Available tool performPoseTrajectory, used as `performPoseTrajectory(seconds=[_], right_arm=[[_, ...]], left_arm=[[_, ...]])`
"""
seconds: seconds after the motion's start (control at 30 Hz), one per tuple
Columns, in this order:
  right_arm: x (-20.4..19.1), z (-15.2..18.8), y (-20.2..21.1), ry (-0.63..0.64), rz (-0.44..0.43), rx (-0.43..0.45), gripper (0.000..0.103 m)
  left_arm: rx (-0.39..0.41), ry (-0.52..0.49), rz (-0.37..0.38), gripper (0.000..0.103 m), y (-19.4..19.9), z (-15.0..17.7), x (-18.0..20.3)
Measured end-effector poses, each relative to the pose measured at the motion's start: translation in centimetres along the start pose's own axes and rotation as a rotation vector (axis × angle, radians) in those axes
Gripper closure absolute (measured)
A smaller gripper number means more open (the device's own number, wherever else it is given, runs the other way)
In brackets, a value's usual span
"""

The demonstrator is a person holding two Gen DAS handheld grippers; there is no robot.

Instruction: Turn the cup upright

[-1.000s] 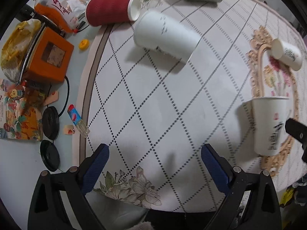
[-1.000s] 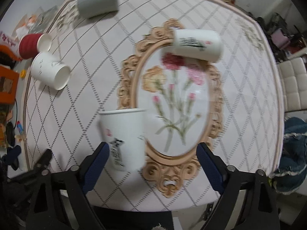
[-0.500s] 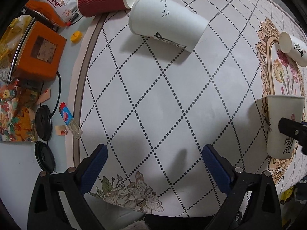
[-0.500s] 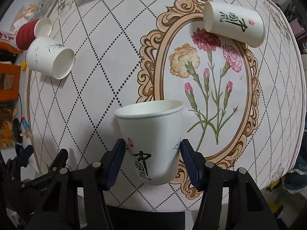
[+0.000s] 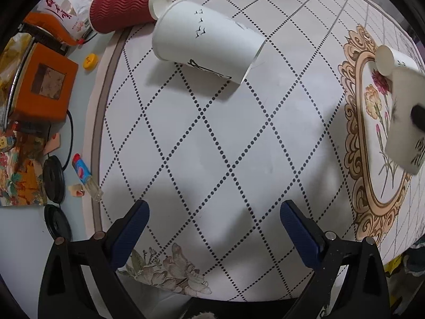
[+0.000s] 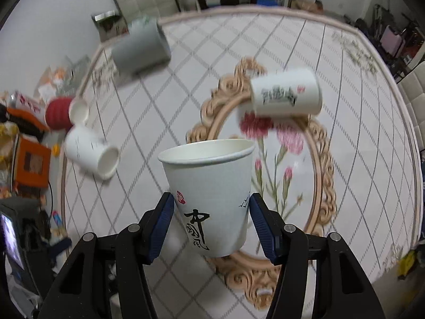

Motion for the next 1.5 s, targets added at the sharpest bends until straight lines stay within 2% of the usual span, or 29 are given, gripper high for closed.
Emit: performPoseTrajectory(seconds=[0.23, 0.43, 0.6, 0.7, 0.83, 0.93, 1.1, 1.2, 1.33, 1.4, 1.5], right_arm=[[-0.5, -0.6, -1.8, 0.051, 0.084, 0.192, 0.042], [-0.8, 1.4, -3.1, 0.102, 0.107, 0.243, 0.042], [-0.7, 3.0, -2.9, 0.108, 0.11, 0.237, 0.041], [-0.4, 4.0, -3.3, 0.086, 0.088, 0.189, 0.041], [0.1, 5.4, -2.6, 0.085, 0.106, 0.156, 0.037], [0.5, 6.3, -1.2, 0.078, 0.108, 0.156, 0.025], [1.2, 7.5, 1.8, 0.073, 0.134, 0.159, 0.016], [1.8, 8.2, 4.7, 0.07, 0.179, 0.163, 0.002], [2.2, 8.5, 9.5, 0.078, 0.24, 0.194, 0.0], [2.3, 8.7, 12.3, 0.074, 0.244, 0.22, 0.0], [2.3, 9.0, 17.1, 0.078, 0.238, 0.264, 0.0]], left_arm=[[0.014, 0.003, -0.006, 0.003, -1.3, -1.6, 0.9], [0.021, -0.016, -0.013, 0.003, -2.1, -1.7, 1.5], [0.027, -0.025, -0.009, 0.003, -2.3, -0.8, 1.3], [0.037, -0.028, 0.0, 0.003, -2.0, 0.5, 1.0], [0.064, -0.041, 0.001, 0.003, -0.6, 1.7, 0.4], [0.088, -0.056, -0.001, 0.003, 0.4, 2.2, 0.1], [0.141, -0.058, 0.007, 0.003, 3.6, 3.6, 0.2], [0.178, -0.047, 0.019, 0.003, 6.6, 4.8, 0.8], [0.255, -0.042, 0.035, 0.003, 11.2, 5.8, 1.1], [0.292, -0.04, 0.044, 0.003, 13.1, 6.0, 0.6], [0.362, -0.027, 0.057, 0.003, 17.3, 7.9, 0.7]])
Point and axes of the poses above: each gripper's, at about its wrist camera, not at the fingertips, and y roughly against the way its jaws point, x to its right, z to its underside, the point moved 7 cm from there along -y, roughly the way its jaws point, and after that the axes turned 10 degrees about y, right-handed, at the moved point
